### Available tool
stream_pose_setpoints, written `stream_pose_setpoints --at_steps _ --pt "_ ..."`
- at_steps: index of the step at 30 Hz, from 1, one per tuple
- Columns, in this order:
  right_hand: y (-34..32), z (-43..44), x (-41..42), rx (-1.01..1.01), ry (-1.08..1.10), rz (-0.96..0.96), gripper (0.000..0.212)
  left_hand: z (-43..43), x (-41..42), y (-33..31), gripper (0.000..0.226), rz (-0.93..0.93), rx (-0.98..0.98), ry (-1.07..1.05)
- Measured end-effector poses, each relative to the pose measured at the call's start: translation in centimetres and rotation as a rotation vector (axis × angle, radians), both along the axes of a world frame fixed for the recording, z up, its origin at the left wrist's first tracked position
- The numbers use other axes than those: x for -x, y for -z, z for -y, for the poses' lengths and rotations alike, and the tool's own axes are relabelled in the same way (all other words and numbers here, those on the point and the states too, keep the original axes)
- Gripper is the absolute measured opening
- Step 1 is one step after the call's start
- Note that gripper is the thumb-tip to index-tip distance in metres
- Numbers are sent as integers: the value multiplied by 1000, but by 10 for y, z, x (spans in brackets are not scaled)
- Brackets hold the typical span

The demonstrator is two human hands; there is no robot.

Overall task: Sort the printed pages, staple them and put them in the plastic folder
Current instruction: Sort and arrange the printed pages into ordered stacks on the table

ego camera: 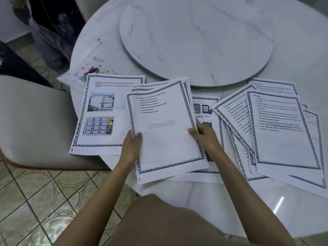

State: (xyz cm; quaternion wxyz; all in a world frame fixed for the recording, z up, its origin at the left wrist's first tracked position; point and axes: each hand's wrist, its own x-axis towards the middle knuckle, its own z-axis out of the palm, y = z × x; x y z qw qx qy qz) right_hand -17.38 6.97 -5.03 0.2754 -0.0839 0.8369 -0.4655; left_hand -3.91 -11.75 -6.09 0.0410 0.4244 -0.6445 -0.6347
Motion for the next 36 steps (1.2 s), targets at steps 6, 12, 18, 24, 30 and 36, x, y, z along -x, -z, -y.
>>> stream_pose_setpoints --at_steps 6,12,18,24,30,36 --pt "7 -6 -3 38 30 7 33 -5 -1 -2 38 -18 17 -14" --pt "5 -11 -7 90 133 4 37 -9 -3 -1 31 -19 50 -27" --pt "5 -17 -8 98 226 -62 17 -14 -7 0 35 5 53 -55" --pt "10 -26 -1 8 222 -141 18 -18 -10 1 34 8 72 -50" --pt "7 -29 1 0 186 -130 23 -20 -10 -1 34 -12 71 -34" --pt "8 -29 3 36 278 -152 27 -20 -10 -1 35 25 100 -29"
